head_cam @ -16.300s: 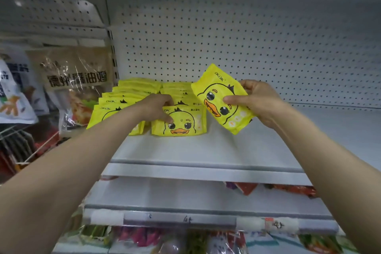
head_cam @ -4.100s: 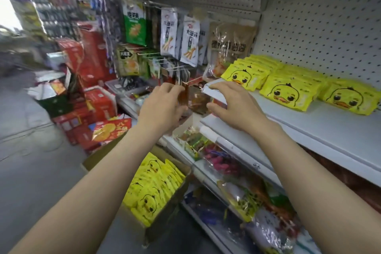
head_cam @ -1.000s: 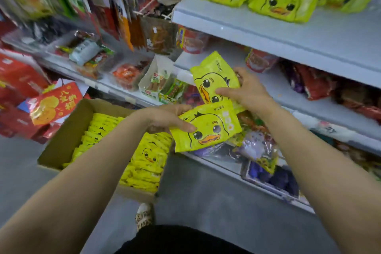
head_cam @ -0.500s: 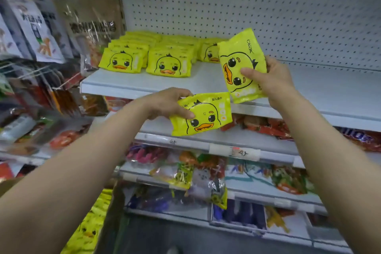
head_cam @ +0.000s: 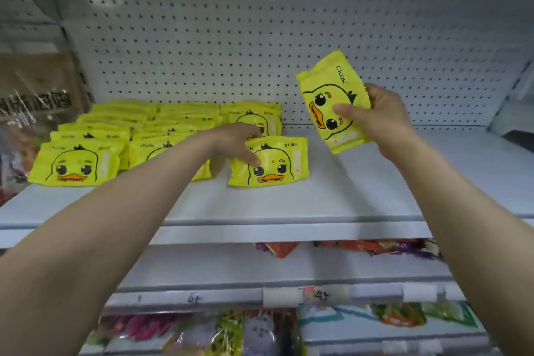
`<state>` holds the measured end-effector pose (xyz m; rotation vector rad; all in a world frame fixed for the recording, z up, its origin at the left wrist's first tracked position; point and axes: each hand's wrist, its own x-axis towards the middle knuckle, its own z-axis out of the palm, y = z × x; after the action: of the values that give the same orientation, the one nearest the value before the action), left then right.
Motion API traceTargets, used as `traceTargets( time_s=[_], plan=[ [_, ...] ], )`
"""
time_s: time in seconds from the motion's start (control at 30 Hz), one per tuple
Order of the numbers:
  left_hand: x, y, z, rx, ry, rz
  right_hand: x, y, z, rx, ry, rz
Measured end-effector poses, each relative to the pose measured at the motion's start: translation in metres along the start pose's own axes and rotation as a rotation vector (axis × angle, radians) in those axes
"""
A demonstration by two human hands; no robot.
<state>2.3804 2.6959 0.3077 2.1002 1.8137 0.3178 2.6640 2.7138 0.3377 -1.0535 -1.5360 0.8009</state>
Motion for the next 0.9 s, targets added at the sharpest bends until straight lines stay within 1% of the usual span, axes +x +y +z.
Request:
traceTargets(
  time_s=[0.13,0.33,0.4,0.5,0.57,0.7,0.73,0.8,0.9],
  plan=[
    [0.036,-0.019,-0.014,0.186,0.030,0.020,0.032,0.015,0.008,0.010,0.013,0.000],
    [0.078,-0.035,-0.027,0.280,0.079,0.010,0.065,0.035,0.010,-0.013,-0.026,0.007],
    [0.086,-0.040,-0.028,0.302,0.116,-0.023,0.074,0.038,0.008,-0.021,-0.040,0.008],
    [0.095,-0.042,-0.025,0.406,0.168,-0.067,0.084,0.039,0.004,-0.029,-0.069,0.008],
    [0.100,-0.044,-0.022,0.409,0.204,-0.082,0.089,0.039,0.002,-0.031,-0.089,-0.002],
    [0.103,-0.052,-0.016,0.211,0.309,-0.102,0.098,0.043,0.003,-0.077,-0.120,-0.016],
    [0.102,-0.053,-0.014,0.191,0.343,-0.106,0.100,0.044,0.004,-0.090,-0.131,-0.017],
    [0.102,-0.055,-0.009,0.253,0.415,-0.114,0.103,0.044,0.007,-0.106,-0.157,-0.015],
    [0.102,-0.053,-0.008,0.430,0.494,-0.132,0.106,0.043,0.015,-0.145,-0.200,-0.035]
  ],
)
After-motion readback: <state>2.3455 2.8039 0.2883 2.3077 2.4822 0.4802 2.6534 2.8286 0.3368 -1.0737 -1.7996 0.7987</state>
